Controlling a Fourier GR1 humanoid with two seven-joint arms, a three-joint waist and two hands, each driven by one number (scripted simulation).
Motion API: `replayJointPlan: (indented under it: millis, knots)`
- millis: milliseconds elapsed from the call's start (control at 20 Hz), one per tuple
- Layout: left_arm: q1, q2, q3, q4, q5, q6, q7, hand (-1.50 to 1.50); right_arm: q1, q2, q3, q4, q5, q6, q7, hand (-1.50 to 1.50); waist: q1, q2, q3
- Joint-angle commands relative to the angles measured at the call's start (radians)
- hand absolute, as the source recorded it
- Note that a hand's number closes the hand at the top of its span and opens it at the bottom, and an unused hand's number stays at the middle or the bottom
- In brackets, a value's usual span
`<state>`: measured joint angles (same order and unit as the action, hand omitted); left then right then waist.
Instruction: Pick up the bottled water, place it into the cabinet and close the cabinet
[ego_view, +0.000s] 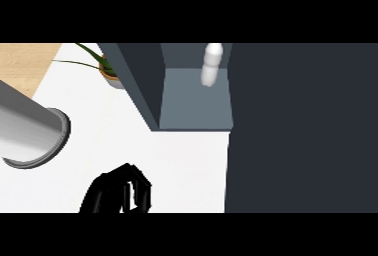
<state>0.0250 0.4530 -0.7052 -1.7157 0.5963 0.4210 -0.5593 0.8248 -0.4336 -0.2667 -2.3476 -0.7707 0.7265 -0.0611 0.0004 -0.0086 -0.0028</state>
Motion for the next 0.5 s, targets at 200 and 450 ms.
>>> replayJointPlan:
  millis: [200,450]
  knots:
    - [0.134,0.198,0.159,-0.140,0.107,-0.126,-0.036,-1.50,0.040,0.037,0.051,-0.287,0.105,0.005,0.031,1.50,-0.004,-0.005,-0.003]
    - [0.196,0.272,0.259,-0.201,0.183,-0.176,-0.041,-1.50,0.028,0.012,0.088,-0.312,0.126,0.035,0.042,1.50,0.003,-0.010,-0.006]
